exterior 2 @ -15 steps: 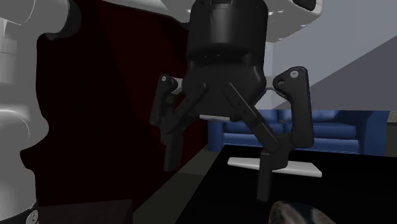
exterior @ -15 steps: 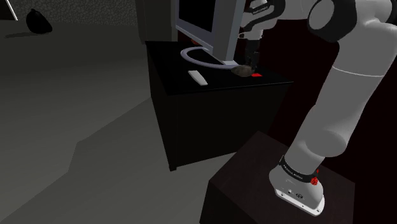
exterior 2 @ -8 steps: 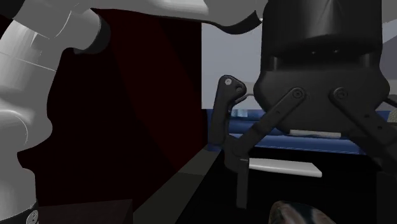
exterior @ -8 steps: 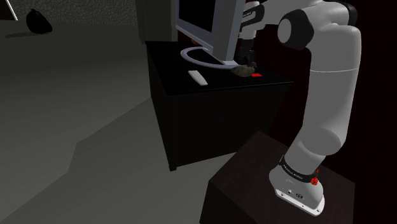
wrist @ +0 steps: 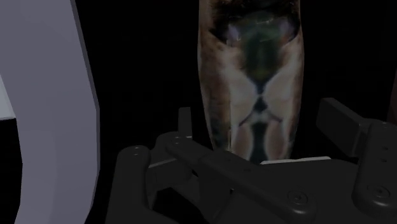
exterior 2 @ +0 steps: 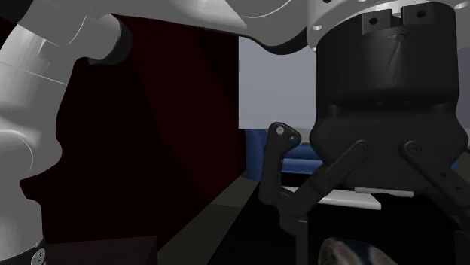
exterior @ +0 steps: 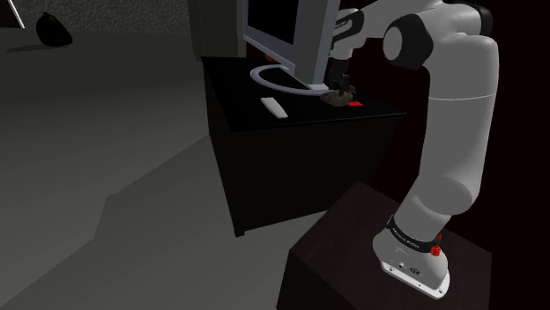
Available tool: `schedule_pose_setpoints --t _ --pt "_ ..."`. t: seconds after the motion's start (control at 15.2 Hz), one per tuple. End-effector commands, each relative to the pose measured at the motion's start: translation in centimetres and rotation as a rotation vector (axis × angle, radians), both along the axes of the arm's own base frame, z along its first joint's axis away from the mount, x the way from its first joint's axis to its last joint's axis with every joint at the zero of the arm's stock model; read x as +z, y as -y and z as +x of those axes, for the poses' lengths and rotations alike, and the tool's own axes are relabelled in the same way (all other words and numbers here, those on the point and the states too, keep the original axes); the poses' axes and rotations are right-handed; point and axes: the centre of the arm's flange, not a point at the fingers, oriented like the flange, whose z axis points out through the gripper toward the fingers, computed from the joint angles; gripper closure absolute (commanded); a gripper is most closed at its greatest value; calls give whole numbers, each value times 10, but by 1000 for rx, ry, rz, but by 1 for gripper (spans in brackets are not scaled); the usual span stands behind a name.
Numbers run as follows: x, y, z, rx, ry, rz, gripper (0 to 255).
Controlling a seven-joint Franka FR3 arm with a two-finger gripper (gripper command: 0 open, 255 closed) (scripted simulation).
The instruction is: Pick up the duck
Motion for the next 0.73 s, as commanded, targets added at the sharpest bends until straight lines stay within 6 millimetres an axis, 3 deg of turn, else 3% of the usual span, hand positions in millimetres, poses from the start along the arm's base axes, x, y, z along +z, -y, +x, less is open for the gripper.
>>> schedule_pose_setpoints --t 0.0,0.13,0.26,0.4,0.53,0.59,0.66 --pt "-33 -15 16 39 -63 -6 255" --pt "-44 -20 16 39 -63 -7 255" --pt "-52 -12 10 40 -64 -7 255" --pt "-57 -26 2 43 -64 -10 255" --pt "-62 -18 2 43 -64 -7 255" --pt "-31 -17 13 39 -63 -7 255" --pt "-25 -17 13 39 -63 -7 255"
